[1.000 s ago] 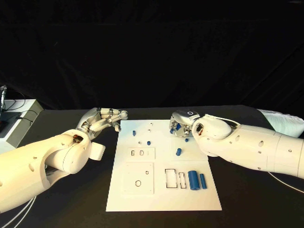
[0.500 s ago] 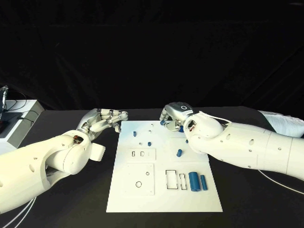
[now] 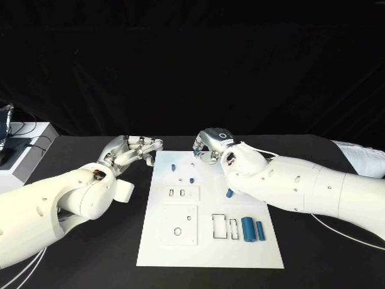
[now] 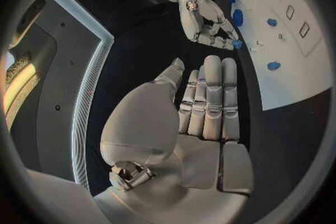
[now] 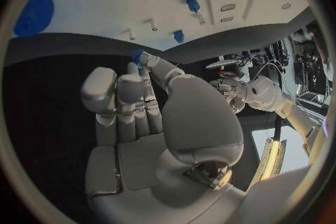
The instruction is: Assemble the parts on the task board
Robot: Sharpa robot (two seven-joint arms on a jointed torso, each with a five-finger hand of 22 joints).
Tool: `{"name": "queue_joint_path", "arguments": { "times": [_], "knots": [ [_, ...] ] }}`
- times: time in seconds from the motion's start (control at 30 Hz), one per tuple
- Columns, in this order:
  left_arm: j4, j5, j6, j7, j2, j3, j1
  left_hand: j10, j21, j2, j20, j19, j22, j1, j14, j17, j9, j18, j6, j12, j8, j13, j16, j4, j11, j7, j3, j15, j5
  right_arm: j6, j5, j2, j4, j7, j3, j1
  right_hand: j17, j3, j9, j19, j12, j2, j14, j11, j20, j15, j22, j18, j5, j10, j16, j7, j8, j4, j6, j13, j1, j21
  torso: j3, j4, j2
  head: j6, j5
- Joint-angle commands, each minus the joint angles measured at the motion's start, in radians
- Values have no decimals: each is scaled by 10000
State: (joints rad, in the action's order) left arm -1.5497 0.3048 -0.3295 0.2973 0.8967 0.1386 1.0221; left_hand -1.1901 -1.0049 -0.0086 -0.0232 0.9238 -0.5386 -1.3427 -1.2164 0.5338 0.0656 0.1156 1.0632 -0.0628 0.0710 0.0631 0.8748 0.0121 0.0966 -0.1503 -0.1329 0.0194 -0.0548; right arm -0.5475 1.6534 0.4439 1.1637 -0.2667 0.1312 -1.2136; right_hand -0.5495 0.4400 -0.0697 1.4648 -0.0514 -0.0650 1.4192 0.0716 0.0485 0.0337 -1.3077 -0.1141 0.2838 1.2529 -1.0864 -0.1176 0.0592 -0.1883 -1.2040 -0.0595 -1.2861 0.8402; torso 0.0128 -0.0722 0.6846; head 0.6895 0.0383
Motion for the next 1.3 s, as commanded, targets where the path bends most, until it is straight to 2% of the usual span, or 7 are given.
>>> {"name": "queue_joint_path", "arguments": {
  "times": [0.03,0.27,0.37,0.6,0.9,1.0,1.3],
  "knots": [
    [-54,33,156,83,28,21,13,95,-54,47,-14,-73,-13,30,76,-29,7,209,-79,-12,-48,-8,66,-50,-8,12,-35,-26,25,-48,-29,-83,-202,137,-1,33,-9,44,-14,348,-68,-48,-15,-129,22,30,-1029,-153,12,94,47,-38,38,2,44,-15,-45,-57,48,-79,29,12,9],
    [-79,33,152,63,85,38,25,95,-54,47,-14,-73,-13,30,76,-29,7,209,-79,-12,-48,-8,66,-50,-8,12,-35,-26,25,67,-67,-190,-505,207,2,63,-11,37,-13,355,-70,-72,-15,-124,16,25,-1031,-155,27,78,46,-40,42,-5,58,-16,-36,-87,76,-117,49,14,-21],
    [-84,33,128,79,96,47,28,105,-60,46,-16,-79,-9,44,80,-48,7,211,-87,-13,-49,-8,78,-50,-7,18,-34,-23,26,74,-71,-244,-555,224,2,67,-11,37,-13,355,-70,-72,-15,-124,16,25,-1031,-155,27,78,46,-40,42,-5,58,-16,-36,-87,62,-94,54,-3,-45],
    [-101,33,135,80,96,61,34,95,-66,45,-16,-75,-7,33,78,-59,8,214,-78,-14,-47,-8,87,-62,-12,21,-41,-27,26,207,-46,-352,-709,233,1,70,-13,22,-13,363,-70,-84,-16,-123,12,23,-1031,-158,0,67,49,-40,42,2,66,-16,-30,-118,88,-123,44,74,-102],
    [-109,33,127,84,122,70,42,95,-66,45,-16,-75,-7,33,78,-59,8,214,-78,-14,-47,-8,87,-62,-12,21,-41,-27,26,435,-93,-472,-943,321,9,95,-12,9,-13,366,-68,-94,-19,-118,10,22,-1028,-161,8,61,54,-42,41,5,70,-14,-26,-150,84,-94,80,125,-179],
    [-107,33,125,89,121,72,43,95,-66,45,-16,-75,-7,33,78,-59,8,214,-78,-14,-47,-8,87,-62,-12,21,-41,-27,26,450,-109,-522,-1001,333,11,111,-12,-16,-11,368,-68,-113,-19,-117,7,17,-1026,-162,-9,46,58,-39,40,31,83,-14,8,-174,82,-80,76,178,-260],
    [-115,32,130,109,117,77,44,131,-76,41,-17,-75,5,41,75,-91,5,216,-101,-7,-53,-10,109,-67,-1,15,-45,-23,25,568,-102,-622,-1220,304,17,135,-5,-26,-8,362,-68,-119,-22,-110,3,15,-1012,-170,6,26,74,-45,37,57,107,-14,16,-254,88,-106,104,221,-277]
  ]
}}
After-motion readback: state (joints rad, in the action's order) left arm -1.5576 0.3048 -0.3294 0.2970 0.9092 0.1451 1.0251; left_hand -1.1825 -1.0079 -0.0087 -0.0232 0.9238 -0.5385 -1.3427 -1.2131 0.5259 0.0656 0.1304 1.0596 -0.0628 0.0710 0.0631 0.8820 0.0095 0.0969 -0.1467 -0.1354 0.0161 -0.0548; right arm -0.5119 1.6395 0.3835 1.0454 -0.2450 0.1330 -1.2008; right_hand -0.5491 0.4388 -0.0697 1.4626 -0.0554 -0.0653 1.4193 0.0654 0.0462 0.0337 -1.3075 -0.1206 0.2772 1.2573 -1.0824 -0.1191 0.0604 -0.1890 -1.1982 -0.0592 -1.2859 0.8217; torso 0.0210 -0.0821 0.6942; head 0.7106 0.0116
